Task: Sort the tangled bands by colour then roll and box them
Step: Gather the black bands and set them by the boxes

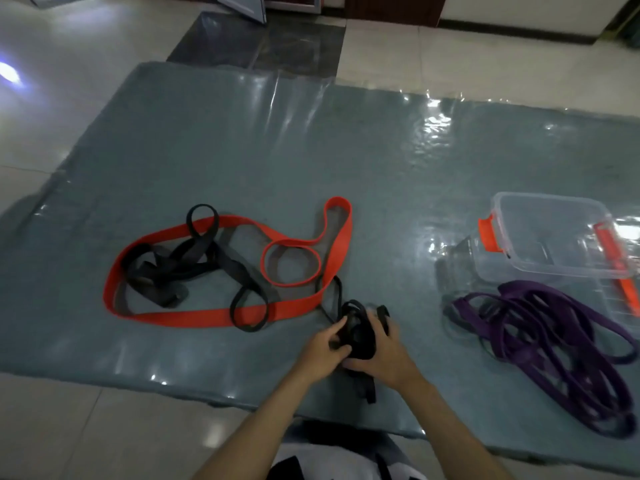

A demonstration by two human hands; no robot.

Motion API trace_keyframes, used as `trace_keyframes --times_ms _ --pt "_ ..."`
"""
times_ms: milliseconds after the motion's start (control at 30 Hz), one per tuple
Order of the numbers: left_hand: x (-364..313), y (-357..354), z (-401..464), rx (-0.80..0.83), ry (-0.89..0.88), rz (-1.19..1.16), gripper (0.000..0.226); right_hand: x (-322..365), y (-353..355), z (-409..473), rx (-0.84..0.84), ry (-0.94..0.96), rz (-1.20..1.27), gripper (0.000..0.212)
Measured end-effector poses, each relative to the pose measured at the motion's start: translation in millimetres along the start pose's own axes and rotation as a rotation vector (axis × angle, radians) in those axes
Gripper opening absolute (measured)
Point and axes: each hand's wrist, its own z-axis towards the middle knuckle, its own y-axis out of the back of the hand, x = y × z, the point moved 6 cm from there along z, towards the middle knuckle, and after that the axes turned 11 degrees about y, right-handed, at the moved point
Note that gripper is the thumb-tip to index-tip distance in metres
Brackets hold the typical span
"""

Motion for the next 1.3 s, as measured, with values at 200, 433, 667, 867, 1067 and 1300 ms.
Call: trace_keyframes --times_ms 200,433,667,867,1067,1300 --pt "15 16 0 0.058 0.023 0.060 0.049 26 -34 8 0.029 -0.117 -0.334 0.138" --pt "37 53 -25 -0.271 0.066 0.159 0.035 35 -24 15 -0.071 -0.060 -0.382 0.083" --pt "40 96 -42 -0.479 0.065 0.073 0.025 30 -14 17 -0.092 0.033 -0.208 0.055" --pt "59 116 -55 -0.557 0.112 0.020 0.021 16 37 13 -0.261 -0.022 -0.036 0.046" --pt "46 127 -55 -0.606 0.086 0.020 0.024 20 83 9 -0.461 -0.043 -0.018 0.042" --pt "31 170 -33 -0.806 0.026 0.122 0.043 65 127 -5 -0.855 0.028 0.090 0.050"
